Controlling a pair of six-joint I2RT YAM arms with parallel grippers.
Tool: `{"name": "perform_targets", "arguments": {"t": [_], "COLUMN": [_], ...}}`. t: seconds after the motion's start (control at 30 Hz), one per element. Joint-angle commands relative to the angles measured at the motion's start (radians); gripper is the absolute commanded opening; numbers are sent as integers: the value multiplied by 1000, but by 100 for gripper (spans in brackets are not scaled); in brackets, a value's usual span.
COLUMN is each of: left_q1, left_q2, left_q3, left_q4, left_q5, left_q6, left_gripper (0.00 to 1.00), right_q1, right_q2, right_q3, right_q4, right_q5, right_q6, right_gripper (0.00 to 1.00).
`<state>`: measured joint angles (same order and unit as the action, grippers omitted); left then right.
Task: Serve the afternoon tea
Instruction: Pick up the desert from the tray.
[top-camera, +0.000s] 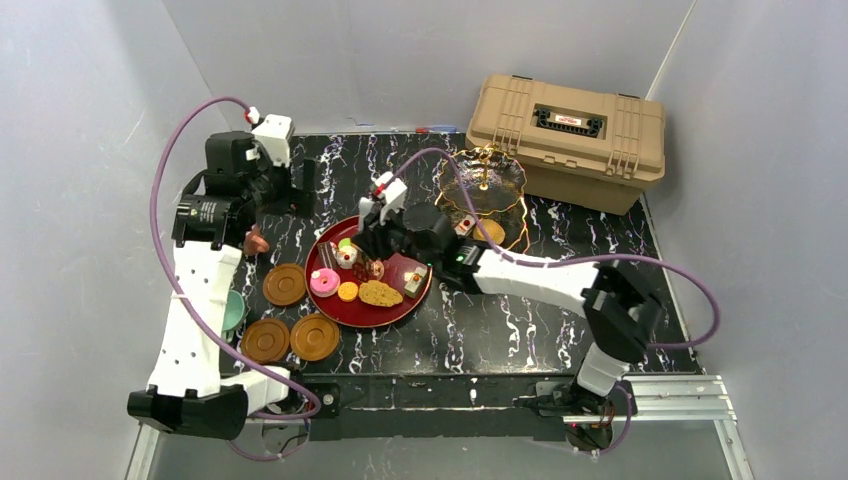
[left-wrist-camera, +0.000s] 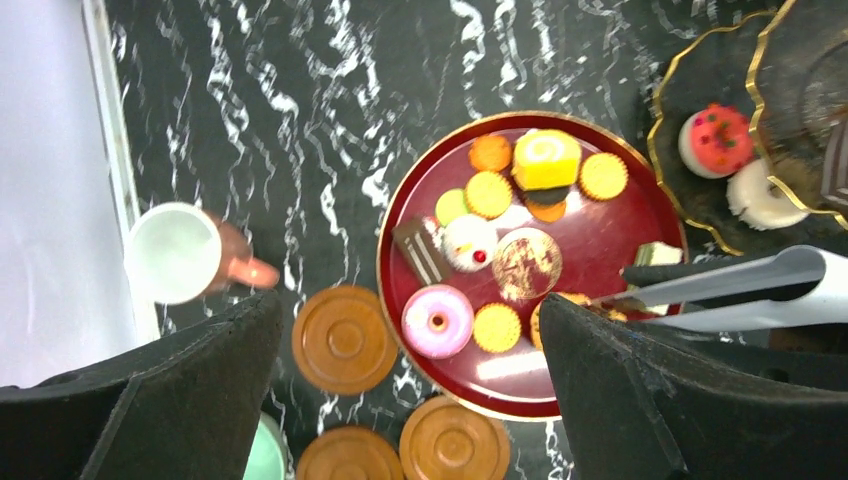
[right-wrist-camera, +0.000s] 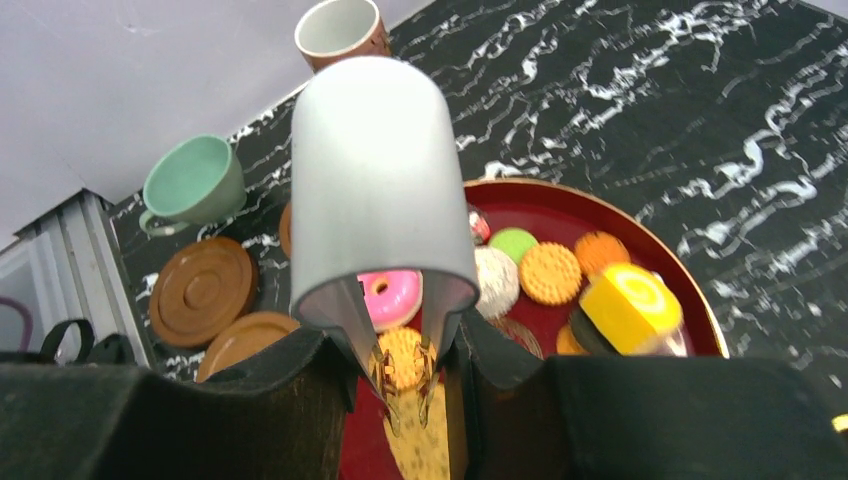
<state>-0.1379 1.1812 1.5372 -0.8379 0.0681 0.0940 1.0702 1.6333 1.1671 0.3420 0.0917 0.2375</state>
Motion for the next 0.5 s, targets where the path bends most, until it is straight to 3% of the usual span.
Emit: {"name": "perform_targets", "arguments": {"t": [0.0,0.2,0.47], "left_q1": [93,229,255], "left_q2": [-20,65,86], "left_q3": [-28,-4,-8], "left_q4": [-106,-174,-166], "left_q5": [-1,35,82], "left_q6": [4,-9,-42], "left_gripper": [98,98,98], "right_q1": [26,69,100], "right_q2": [105,242,321], "right_q3": [150,246,289], "right_q4": [198,248,252], "right_q5": [-16,15,57], "right_q6": [11,6,-6], "right_gripper": [21,24,41]}}
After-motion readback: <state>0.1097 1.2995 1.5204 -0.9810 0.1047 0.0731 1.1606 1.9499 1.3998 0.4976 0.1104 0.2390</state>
